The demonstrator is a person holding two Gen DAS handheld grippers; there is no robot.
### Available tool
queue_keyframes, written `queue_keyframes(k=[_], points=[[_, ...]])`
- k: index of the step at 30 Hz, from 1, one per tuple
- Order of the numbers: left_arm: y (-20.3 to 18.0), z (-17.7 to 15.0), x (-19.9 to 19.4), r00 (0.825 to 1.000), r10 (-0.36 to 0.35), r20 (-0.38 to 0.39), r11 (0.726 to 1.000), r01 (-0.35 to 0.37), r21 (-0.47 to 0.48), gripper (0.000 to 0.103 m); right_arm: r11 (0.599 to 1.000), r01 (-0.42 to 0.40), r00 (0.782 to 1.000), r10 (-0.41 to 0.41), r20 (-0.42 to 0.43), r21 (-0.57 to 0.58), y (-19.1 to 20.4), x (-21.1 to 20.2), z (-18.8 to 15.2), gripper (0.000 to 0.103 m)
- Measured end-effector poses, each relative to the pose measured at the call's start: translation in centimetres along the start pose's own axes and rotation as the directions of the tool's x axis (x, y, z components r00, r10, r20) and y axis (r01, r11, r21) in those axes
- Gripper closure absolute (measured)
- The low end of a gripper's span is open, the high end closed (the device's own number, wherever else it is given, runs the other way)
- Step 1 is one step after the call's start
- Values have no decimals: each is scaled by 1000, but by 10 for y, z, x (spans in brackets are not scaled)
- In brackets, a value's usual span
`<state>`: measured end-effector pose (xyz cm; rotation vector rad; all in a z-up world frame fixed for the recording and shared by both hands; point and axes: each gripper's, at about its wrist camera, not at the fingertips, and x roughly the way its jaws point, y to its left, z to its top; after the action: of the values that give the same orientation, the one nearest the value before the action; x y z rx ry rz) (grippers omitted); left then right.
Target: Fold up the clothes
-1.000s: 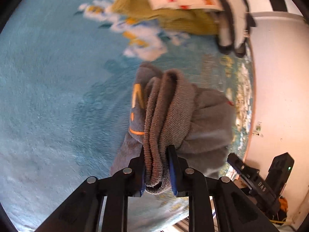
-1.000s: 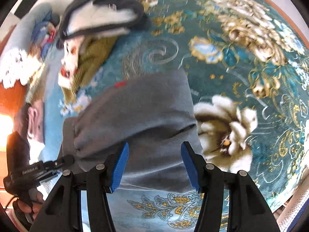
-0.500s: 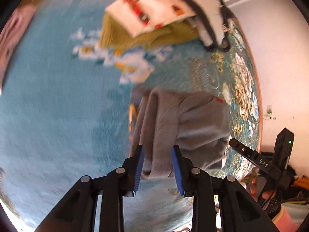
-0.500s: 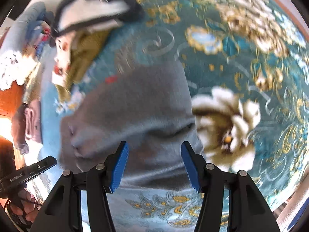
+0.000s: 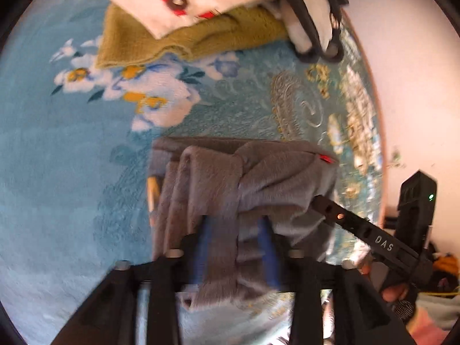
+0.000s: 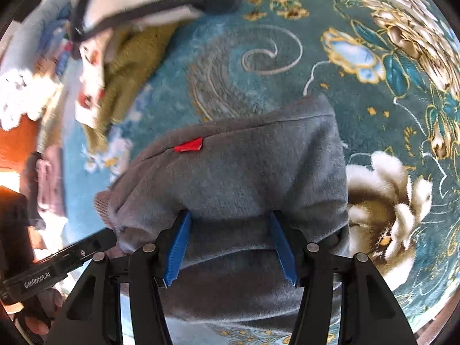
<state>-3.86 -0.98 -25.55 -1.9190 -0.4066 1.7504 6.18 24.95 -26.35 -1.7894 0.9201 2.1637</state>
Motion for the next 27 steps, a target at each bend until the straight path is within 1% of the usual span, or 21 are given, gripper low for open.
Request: queue_keyframes(k=[1,2,4,6,8,9,10,11,12,14,16,18,21,23,25,27], points=[[11,-1,-4,1000,6,5,1000,-6,-27,24,1000,-12,1000,11,9,6,-5,-7,-2,45],[22,-3,-9,1000,13,9,999,-12,-53,22,1000,-23,1000,23,18,12,-9,-14,-4,45],[43,-6,-18,1000,26,17,994,-24,-107,22,999,-46,998,45,36,24,-19,-28,-9,44],[62,-8,-24,999,32,22,987,-29,-156,23,997,-54,998,52,35,52,-35,-34,-15,43],[64,-6,-12,1000,-17,4,984,18,-179,22,995,-55,998,53,25,87,-54,-35,-25,35],[65,-5,-6,999,-42,-4,981,41,-191,20,993,-50,999,49,15,106,-64,-34,-30,26],[66,-4,0,998,-67,-12,977,63,-203,18,991,-46,999,46,4,126,-73,-32,-34,23],[67,-3,6,996,-92,-20,973,86,-215,13,988,-47,999,48,-6,149,-82,-28,-38,23],[68,-2,12,993,-117,-27,968,108,-227,10,983,-54,998,57,-14,178,-90,-24,-41,23],[70,0,24,985,-168,-41,956,152,-252,9,964,-93,995,99,-10,247,-106,-16,-45,23],[71,1,36,975,-218,-50,941,197,-275,9,939,-171,985,174,16,297,-117,-9,-46,22],[67,2,45,963,-267,-42,931,247,-268,7,918,-246,968,248,34,312,-123,-1,-44,21],[59,2,56,951,-302,-64,936,283,-211,5,898,-337,939,341,36,284,-124,11,-38,21],[54,4,60,953,-293,-74,945,277,-172,5,886,-388,918,395,25,255,-123,19,-34,21],[52,5,58,952,-301,-59,944,288,-164,6,881,-417,905,426,10,222,-118,25,-31,21],[50,7,57,951,-305,-45,943,295,-155,6,883,-419,904,427,7,212,-116,27,-28,21]])
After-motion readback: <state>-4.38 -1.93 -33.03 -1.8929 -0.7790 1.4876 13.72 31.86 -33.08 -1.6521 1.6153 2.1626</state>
